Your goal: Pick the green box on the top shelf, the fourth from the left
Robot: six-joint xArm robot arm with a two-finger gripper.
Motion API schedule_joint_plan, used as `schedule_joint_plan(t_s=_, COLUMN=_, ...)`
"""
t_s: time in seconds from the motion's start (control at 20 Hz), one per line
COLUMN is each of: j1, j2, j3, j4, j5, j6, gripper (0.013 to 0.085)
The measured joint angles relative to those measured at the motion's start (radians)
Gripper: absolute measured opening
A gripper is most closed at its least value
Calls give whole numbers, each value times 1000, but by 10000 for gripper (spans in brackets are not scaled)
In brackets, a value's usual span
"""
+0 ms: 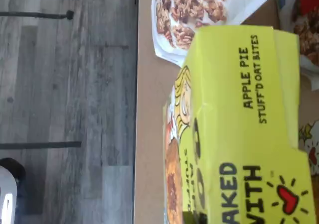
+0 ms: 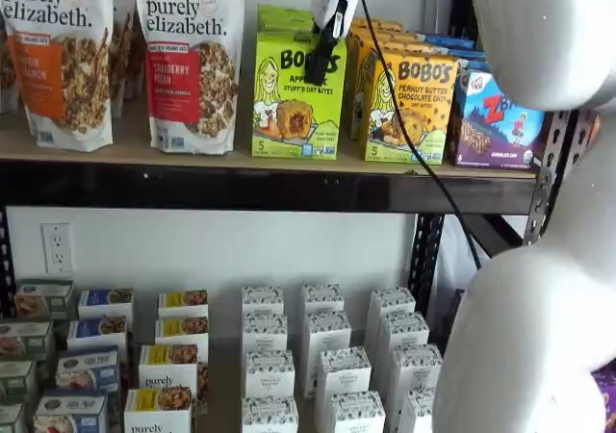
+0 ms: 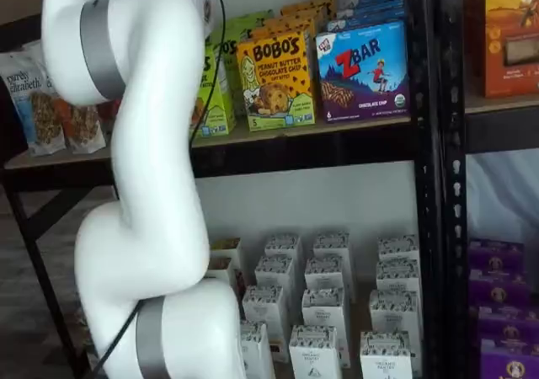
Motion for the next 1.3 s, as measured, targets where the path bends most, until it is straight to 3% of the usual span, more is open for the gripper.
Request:
schedule_joint_plan(t_s=0.7, j1=-3, j2=-4, j3=-7, j4=1, j5=18, j6=-1, gripper=290)
schedule_joint_plan(t_s=1.3, j1=0, j2=-7, j3=-55, j4=1, j5=112, j6=13, gripper=290)
